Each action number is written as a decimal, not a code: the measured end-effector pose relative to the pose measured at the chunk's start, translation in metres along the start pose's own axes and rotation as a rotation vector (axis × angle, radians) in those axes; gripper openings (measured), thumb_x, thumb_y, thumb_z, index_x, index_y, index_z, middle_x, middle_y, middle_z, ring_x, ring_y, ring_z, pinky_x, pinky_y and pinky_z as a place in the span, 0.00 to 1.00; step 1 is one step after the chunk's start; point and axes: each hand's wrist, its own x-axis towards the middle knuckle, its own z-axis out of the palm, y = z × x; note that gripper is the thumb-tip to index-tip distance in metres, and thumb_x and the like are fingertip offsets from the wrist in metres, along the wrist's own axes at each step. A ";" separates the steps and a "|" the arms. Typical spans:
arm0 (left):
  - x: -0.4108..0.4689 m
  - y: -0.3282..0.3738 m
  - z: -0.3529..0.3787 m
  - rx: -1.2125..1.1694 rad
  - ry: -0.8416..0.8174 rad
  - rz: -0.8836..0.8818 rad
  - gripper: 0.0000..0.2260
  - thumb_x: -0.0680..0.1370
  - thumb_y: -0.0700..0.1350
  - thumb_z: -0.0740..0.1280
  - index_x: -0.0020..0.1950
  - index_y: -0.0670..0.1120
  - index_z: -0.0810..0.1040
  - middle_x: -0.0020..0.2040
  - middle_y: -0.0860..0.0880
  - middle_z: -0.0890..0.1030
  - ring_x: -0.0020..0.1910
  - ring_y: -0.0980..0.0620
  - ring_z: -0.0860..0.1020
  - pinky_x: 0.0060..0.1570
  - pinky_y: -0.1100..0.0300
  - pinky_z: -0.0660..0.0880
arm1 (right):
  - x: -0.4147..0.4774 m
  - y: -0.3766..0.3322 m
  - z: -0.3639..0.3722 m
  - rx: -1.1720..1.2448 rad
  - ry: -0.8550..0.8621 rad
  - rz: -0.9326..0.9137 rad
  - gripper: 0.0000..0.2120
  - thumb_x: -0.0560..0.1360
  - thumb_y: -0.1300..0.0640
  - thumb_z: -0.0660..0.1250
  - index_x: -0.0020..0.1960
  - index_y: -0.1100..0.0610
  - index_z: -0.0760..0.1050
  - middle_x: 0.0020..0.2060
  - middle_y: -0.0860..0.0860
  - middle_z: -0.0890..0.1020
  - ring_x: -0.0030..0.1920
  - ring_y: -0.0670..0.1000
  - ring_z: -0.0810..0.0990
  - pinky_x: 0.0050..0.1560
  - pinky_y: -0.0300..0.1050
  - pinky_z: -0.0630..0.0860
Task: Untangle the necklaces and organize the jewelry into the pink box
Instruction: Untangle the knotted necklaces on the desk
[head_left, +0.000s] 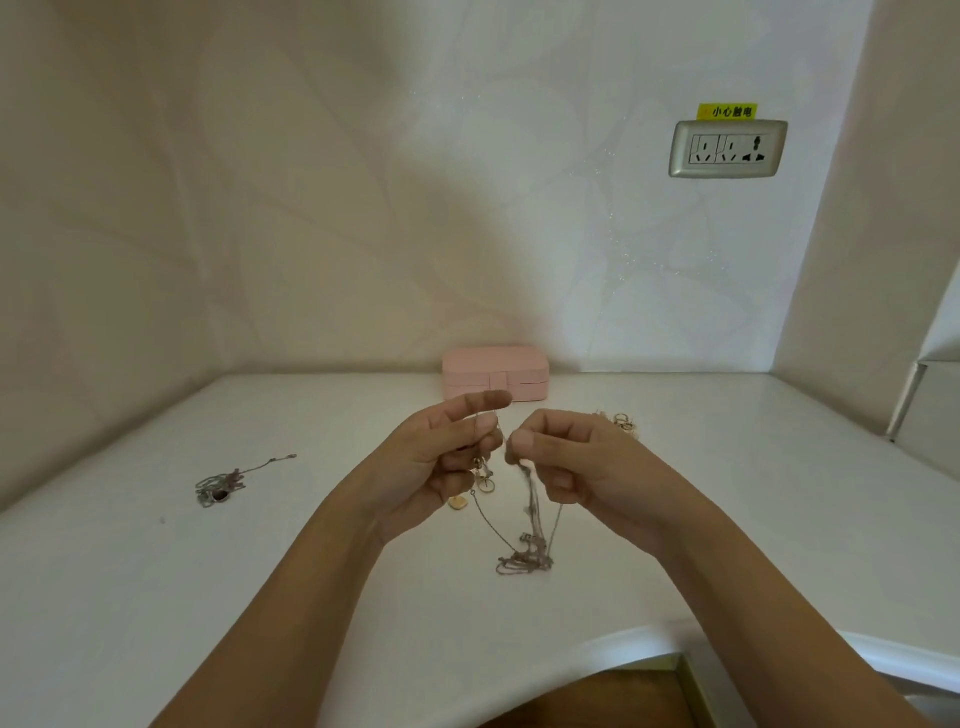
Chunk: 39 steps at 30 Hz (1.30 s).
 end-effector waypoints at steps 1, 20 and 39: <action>0.000 0.000 -0.001 -0.018 -0.006 0.007 0.15 0.71 0.43 0.70 0.57 0.46 0.77 0.31 0.52 0.74 0.27 0.58 0.56 0.21 0.71 0.56 | 0.000 0.000 0.000 -0.058 0.012 0.004 0.09 0.71 0.53 0.71 0.40 0.57 0.76 0.30 0.44 0.76 0.28 0.44 0.62 0.31 0.35 0.61; -0.001 0.003 -0.010 -0.160 0.018 0.064 0.33 0.58 0.52 0.82 0.62 0.49 0.79 0.27 0.55 0.67 0.24 0.60 0.63 0.19 0.71 0.60 | 0.021 0.029 -0.012 -1.015 0.293 -0.044 0.04 0.73 0.57 0.65 0.42 0.53 0.78 0.40 0.46 0.79 0.38 0.44 0.74 0.40 0.38 0.71; -0.001 0.003 -0.014 -0.103 0.006 0.011 0.33 0.55 0.56 0.82 0.59 0.50 0.82 0.27 0.55 0.67 0.23 0.61 0.62 0.19 0.71 0.55 | 0.022 0.032 0.026 -0.279 0.017 -0.066 0.02 0.73 0.59 0.72 0.44 0.56 0.84 0.42 0.58 0.84 0.41 0.50 0.80 0.49 0.42 0.74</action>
